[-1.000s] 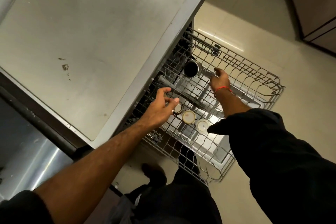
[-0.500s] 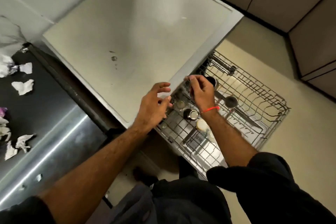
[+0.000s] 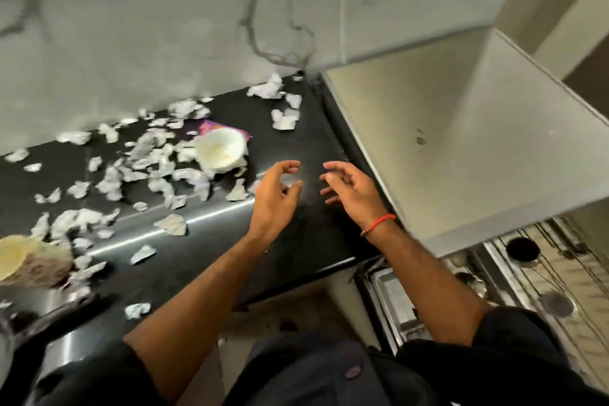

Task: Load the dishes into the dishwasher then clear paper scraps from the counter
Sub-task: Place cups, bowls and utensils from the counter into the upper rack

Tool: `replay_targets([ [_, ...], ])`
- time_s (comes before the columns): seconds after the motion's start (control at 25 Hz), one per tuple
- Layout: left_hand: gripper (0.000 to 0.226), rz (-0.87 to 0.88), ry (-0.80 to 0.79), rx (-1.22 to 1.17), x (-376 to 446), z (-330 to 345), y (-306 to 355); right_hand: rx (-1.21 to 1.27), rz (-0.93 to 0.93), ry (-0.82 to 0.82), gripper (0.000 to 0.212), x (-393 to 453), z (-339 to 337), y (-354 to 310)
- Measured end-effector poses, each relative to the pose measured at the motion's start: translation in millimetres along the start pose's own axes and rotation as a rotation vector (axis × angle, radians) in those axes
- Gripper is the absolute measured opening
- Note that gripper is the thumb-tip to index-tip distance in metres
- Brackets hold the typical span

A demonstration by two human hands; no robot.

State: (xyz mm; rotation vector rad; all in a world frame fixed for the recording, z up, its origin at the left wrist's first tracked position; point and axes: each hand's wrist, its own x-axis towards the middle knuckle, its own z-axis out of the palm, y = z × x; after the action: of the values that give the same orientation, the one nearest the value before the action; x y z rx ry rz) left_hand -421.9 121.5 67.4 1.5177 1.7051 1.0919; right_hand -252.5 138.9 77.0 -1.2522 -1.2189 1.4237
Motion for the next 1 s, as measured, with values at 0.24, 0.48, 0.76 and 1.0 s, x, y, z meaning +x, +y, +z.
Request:
replay_targets([
  [0.24, 0.032, -0.041, 0.196, 0.221, 17, -102, -72, -0.127, 0.070, -0.149, 0.036, 24, 108, 0],
  [0.48, 0.036, -0.142, 0.045, 0.570, 48, -123, -100, -0.283, 0.043, -0.159, 0.038, 31, 129, -2],
  [0.76, 0.018, 0.093, 0.108, 0.409, 63, -119, -80, -0.383, -0.107, -0.150, 0.044, 4, 99, -14],
  [1.0, 0.016, -0.091, -0.248, -0.476, 36, -71, 5, -0.136, -0.059, 0.048, 0.073, -26, 31, -21],
])
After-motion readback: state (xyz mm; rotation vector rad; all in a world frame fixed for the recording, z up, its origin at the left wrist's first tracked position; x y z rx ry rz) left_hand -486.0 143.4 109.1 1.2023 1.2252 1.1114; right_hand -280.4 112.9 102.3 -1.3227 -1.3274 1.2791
